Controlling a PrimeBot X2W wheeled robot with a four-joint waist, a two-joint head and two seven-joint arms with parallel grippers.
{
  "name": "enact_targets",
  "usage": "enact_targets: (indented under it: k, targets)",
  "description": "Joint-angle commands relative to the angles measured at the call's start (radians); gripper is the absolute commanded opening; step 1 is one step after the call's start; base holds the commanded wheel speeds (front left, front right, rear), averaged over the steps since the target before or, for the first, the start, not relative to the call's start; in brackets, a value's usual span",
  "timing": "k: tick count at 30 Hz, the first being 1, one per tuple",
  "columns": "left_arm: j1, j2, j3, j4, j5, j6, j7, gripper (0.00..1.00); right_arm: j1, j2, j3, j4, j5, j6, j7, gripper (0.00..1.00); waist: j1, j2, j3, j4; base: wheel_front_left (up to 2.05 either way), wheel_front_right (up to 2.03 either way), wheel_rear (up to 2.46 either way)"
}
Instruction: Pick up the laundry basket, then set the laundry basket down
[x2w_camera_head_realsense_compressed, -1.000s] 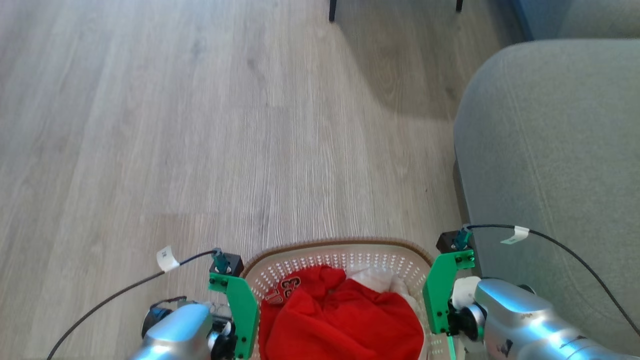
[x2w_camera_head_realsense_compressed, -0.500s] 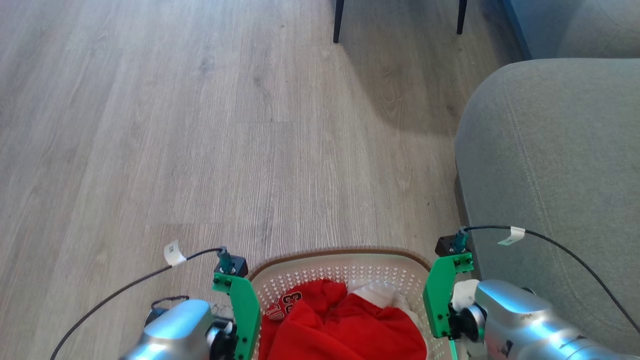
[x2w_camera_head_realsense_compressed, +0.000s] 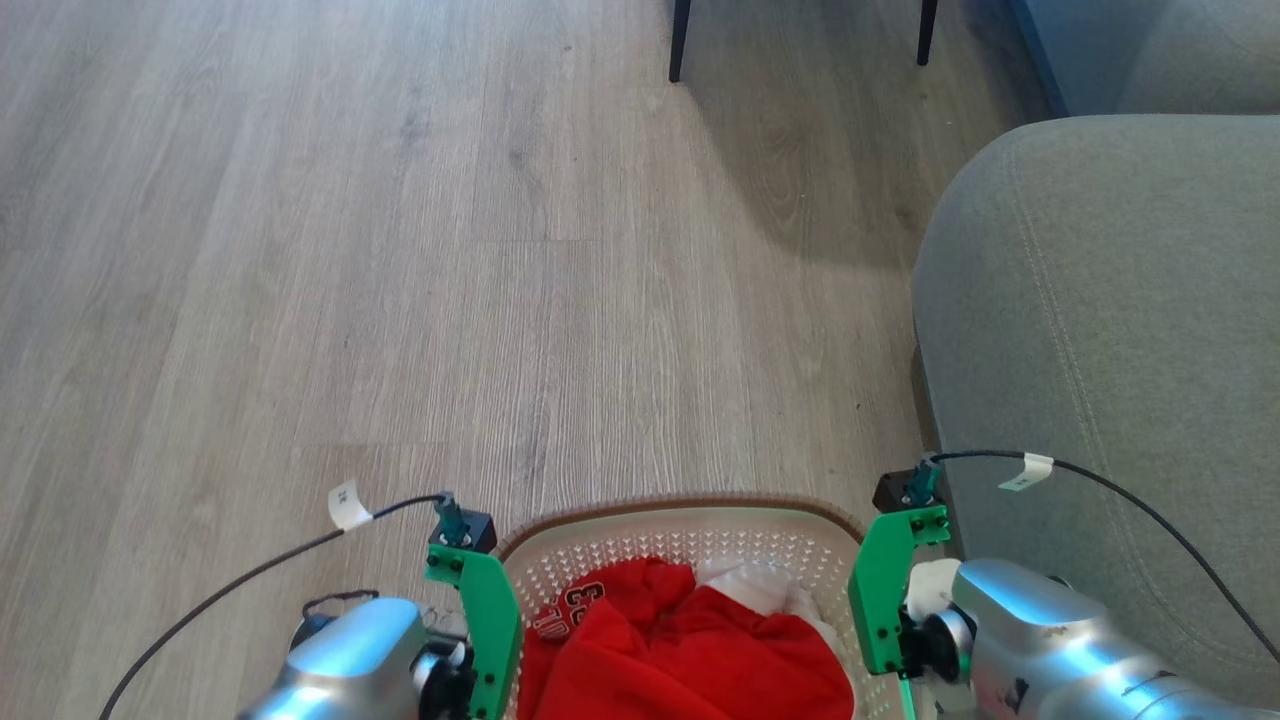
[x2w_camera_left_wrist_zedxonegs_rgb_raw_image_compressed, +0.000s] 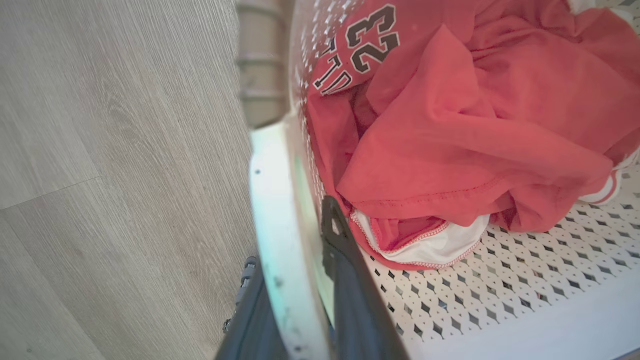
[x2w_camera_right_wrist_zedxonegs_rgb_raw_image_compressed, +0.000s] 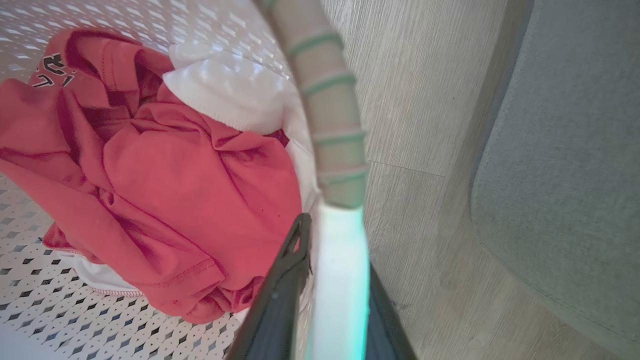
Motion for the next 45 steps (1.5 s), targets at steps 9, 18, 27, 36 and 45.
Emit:
enact_targets:
  k: [9, 18, 27, 36, 45]
  targets:
    - [-0.062, -0.016, 0.004, -0.042, -0.011, -0.017, -0.002, 0.00, -0.059, 0.028, 0.006, -0.049, 0.007, 0.008, -0.025, 0.00, 0.0001, 0.0000, 0.002, -0.003, 0.00, 0.00, 0.00]
    - [-0.061, -0.018, 0.004, -0.039, -0.018, -0.017, 0.001, 0.00, -0.062, 0.027, 0.008, -0.047, 0.008, 0.008, -0.027, 0.00, 0.0001, 0.0000, 0.002, -0.004, 0.00, 0.00, 0.00]
    - [-0.058, -0.019, 0.003, -0.037, -0.013, -0.017, -0.005, 0.00, -0.061, 0.026, 0.009, -0.049, 0.007, 0.008, -0.024, 0.00, 0.0001, 0.0000, -0.001, -0.002, 0.00, 0.00, 0.00]
    - [-0.060, -0.019, 0.003, -0.035, -0.018, -0.017, -0.008, 0.00, -0.063, 0.026, 0.010, -0.048, 0.011, 0.008, -0.025, 0.00, 0.0001, 0.0000, 0.001, -0.003, 0.00, 0.00, 0.00]
    - [-0.062, -0.023, 0.003, -0.029, -0.018, -0.017, -0.013, 0.00, -0.062, 0.023, 0.010, -0.048, 0.011, 0.008, -0.024, 0.00, 0.0001, 0.0000, 0.005, -0.004, 0.00, 0.00, 0.00]
